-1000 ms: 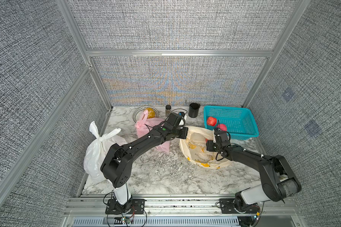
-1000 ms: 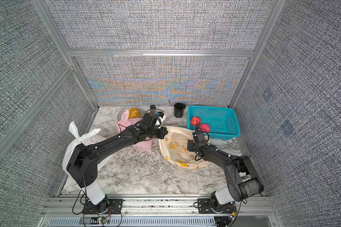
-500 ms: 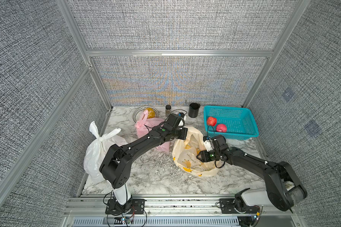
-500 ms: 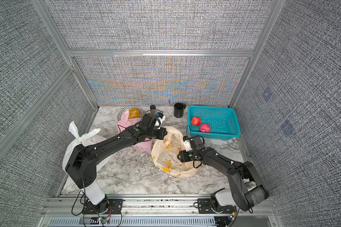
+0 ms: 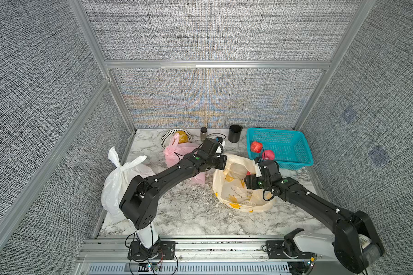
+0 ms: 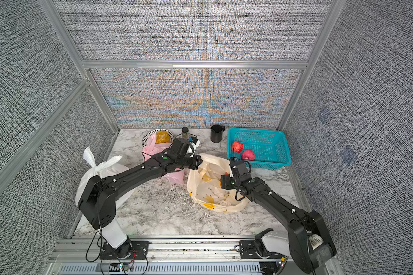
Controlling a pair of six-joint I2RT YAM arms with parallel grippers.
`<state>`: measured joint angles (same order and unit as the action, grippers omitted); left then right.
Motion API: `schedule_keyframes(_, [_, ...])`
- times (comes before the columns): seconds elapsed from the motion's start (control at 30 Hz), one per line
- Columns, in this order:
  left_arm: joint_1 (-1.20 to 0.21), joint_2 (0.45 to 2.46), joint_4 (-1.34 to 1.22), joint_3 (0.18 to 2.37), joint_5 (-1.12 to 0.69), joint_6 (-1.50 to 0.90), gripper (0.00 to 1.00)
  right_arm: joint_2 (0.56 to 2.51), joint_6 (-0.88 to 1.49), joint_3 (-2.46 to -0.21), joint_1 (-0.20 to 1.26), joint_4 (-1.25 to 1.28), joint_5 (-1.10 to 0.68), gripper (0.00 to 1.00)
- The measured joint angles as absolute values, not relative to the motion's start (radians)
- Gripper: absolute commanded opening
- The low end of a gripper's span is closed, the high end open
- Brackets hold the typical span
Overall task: Untie the knot of a plastic bag & take out the apple
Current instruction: Adjust the apple in the plastic bag, then adjust the plastic bag at the center of the board.
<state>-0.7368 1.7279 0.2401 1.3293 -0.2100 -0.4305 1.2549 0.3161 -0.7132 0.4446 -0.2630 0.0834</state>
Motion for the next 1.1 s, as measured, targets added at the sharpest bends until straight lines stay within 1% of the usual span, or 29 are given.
schedule_keyframes(0.13, [-0.737,1.728,0.232,1.328,-0.212,-0.43,0.04,1.293,0.346,-0.707,0.445,-0.241,0.213,0.83])
schedule_keyframes(0.23, [-0.737,1.728,0.228,1.328,-0.213,-0.43,0.04,1.316,0.36,-0.701,0.445,-0.202,0.279,0.84])
schedule_keyframes(0.3, [-0.737,1.728,0.226,1.328,-0.213,-0.43,0.04,1.333,0.363,-0.701,0.445,-0.172,0.311,0.83])
schedule_keyframes(0.33, [-0.737,1.728,0.226,1.328,-0.214,-0.431,0.04,1.341,0.363,-0.7,0.445,-0.155,0.324,0.81])
schedule_keyframes(0.4, [-0.737,1.728,0.226,1.328,-0.218,-0.431,0.04,1.349,0.366,-0.693,0.443,-0.123,0.348,0.74])
schedule_keyframes(0.57, [-0.737,1.728,0.226,1.328,-0.219,-0.438,0.04,1.349,0.367,-0.669,0.439,-0.071,0.382,0.47])
schedule_keyframes(0.63, [-0.737,1.728,0.226,1.328,-0.219,-0.438,0.04,1.331,0.368,-0.654,0.439,-0.057,0.386,0.38])
schedule_keyframes(0.7, [-0.737,1.728,0.226,1.328,-0.219,-0.438,0.05,1.305,0.37,-0.64,0.439,-0.043,0.387,0.24])
schedule_keyframes(0.8, [-0.737,1.728,0.226,1.328,-0.22,-0.438,0.05,1.274,0.369,-0.624,0.439,-0.034,0.385,0.09])
schedule_keyframes(0.83, [-0.737,1.728,0.226,1.329,-0.22,-0.437,0.06,1.268,0.363,-0.621,0.439,-0.03,0.384,0.03])
schedule_keyframes(0.87, [-0.737,1.728,0.226,1.329,-0.22,-0.437,0.08,1.264,0.363,-0.619,0.439,-0.03,0.384,0.0])
schedule_keyframes(0.97, [-0.737,1.728,0.226,1.331,-0.22,-0.427,0.11,1.257,0.35,-0.619,0.434,-0.027,0.38,0.0])
schedule_keyframes(1.07, [-0.739,1.716,0.228,1.33,-0.22,-0.417,0.18,1.244,0.337,-0.619,0.427,-0.027,0.363,0.0])
schedule_keyframes(1.1, [-0.74,1.706,0.228,1.326,-0.219,-0.411,0.23,1.237,0.332,-0.622,0.426,-0.027,0.356,0.0])
